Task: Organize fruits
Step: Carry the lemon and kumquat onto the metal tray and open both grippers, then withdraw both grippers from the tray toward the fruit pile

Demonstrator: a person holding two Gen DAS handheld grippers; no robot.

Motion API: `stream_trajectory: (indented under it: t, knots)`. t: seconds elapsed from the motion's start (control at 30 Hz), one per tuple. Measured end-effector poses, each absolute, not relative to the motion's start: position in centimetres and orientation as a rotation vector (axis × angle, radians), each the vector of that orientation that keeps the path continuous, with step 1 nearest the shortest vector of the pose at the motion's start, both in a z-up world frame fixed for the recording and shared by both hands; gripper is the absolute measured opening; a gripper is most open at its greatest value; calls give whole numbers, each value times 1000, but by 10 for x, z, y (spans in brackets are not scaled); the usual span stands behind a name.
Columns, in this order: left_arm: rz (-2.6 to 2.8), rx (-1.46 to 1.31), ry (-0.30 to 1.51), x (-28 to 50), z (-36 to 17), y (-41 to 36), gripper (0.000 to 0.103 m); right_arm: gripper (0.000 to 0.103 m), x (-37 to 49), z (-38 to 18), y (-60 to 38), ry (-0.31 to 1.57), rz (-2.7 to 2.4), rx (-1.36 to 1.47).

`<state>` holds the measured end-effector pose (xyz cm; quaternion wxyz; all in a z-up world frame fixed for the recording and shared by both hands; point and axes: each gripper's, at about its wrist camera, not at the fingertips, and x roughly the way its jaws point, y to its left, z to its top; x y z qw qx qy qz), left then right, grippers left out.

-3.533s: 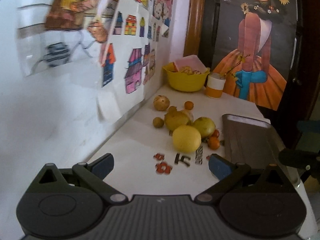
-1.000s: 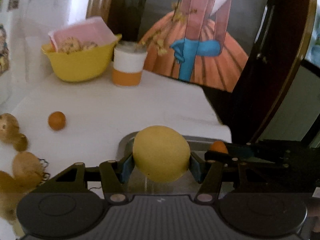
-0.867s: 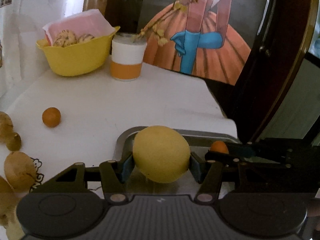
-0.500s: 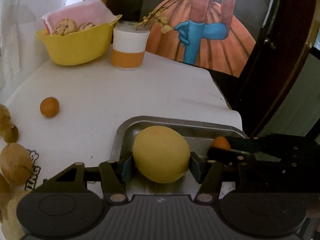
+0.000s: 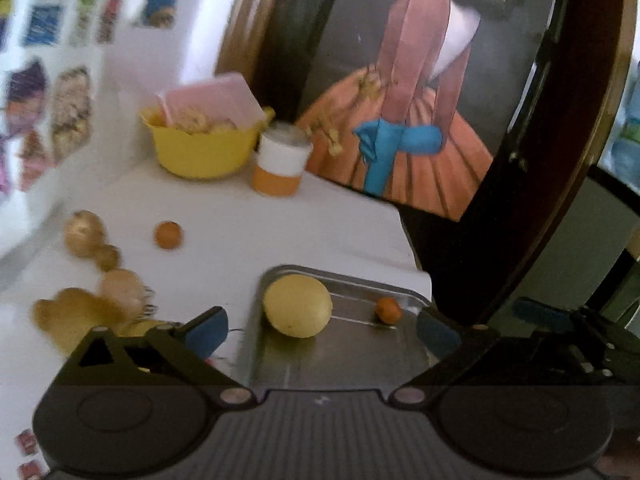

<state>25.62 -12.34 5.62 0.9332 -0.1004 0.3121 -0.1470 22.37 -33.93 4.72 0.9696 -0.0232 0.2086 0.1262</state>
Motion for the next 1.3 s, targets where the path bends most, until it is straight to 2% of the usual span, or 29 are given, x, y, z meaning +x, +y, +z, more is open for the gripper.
stream_trajectory:
  t: [0.4,0.77,1.1,1.3]
  knots:
    - [-223,-140,586,169,73,-73,103,102,133,78,-311,377,262,-19]
    - [-246,-89,653,108,47,-34,103,102,79,63,-269,522,280,-74]
    - [-160,-47,774,98,20,11,103,102,77,28,-224,698,373,-88]
    - [-115,-39,791,99,19,29,103,102,91,21,-202,733,405,-148]
